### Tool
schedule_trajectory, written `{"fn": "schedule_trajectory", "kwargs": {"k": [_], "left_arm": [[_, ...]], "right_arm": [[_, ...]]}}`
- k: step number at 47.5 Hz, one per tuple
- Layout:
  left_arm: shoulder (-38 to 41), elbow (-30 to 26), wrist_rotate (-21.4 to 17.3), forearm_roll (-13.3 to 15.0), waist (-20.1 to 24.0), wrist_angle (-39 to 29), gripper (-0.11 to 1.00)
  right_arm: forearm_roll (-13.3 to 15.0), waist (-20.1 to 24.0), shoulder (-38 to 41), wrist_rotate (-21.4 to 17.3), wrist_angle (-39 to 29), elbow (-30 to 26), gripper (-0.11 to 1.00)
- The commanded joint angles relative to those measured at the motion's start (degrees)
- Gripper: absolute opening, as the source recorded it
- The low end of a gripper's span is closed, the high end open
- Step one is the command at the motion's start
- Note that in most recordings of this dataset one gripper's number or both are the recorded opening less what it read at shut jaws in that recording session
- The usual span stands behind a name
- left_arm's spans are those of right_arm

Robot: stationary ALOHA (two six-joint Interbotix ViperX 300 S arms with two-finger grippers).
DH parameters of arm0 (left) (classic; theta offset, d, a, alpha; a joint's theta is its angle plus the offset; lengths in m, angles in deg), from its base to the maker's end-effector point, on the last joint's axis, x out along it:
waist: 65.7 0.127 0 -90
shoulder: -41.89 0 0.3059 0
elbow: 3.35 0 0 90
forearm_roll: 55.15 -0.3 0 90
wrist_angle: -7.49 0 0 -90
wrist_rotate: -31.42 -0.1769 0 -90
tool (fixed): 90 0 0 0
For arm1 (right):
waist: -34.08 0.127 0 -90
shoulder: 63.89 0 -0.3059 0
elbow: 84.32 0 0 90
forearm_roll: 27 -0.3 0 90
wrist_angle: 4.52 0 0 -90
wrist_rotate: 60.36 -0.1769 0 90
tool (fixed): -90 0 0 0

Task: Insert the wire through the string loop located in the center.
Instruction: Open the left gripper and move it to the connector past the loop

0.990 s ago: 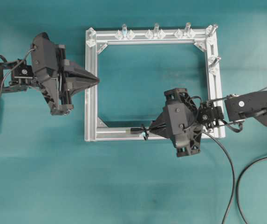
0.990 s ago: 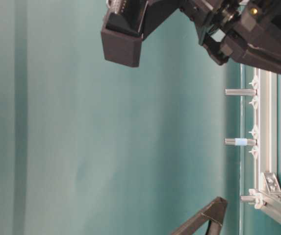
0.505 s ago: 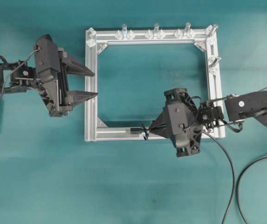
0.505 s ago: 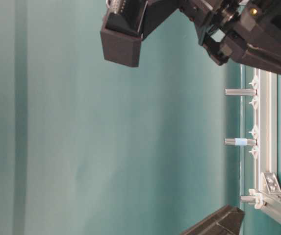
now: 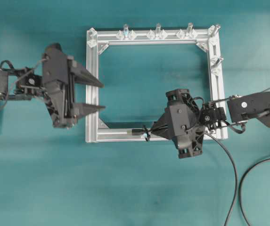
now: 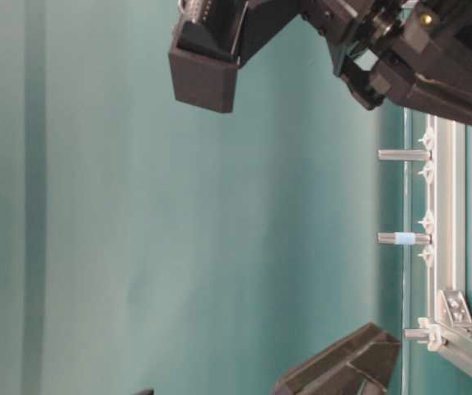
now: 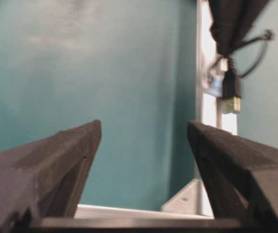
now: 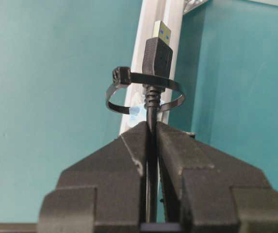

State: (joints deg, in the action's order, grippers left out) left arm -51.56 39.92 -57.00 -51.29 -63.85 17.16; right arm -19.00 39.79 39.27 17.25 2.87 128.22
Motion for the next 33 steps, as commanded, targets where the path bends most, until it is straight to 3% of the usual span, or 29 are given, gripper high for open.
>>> {"fn": "schedule_trajectory", "kwargs": {"k": [1, 12, 33], "left_arm": [[0.5, -2.7, 0.4, -0.2, -1.1, -2.9, 0.82], [4.7, -7.7, 0.4, -0.2, -2.5, -9.6, 0.82], [13.2, -16.5, 0.5, -0.2, -4.4, -11.3, 0.84]], "right_arm": [[0.0, -0.1, -0.6, 0.1, 0.6, -1.2, 0.07], [0.0, -0.1, -0.6, 0.1, 0.6, -1.2, 0.07], [0.0, -0.1, -0.6, 0.1, 0.6, -1.2, 0.07]]}}
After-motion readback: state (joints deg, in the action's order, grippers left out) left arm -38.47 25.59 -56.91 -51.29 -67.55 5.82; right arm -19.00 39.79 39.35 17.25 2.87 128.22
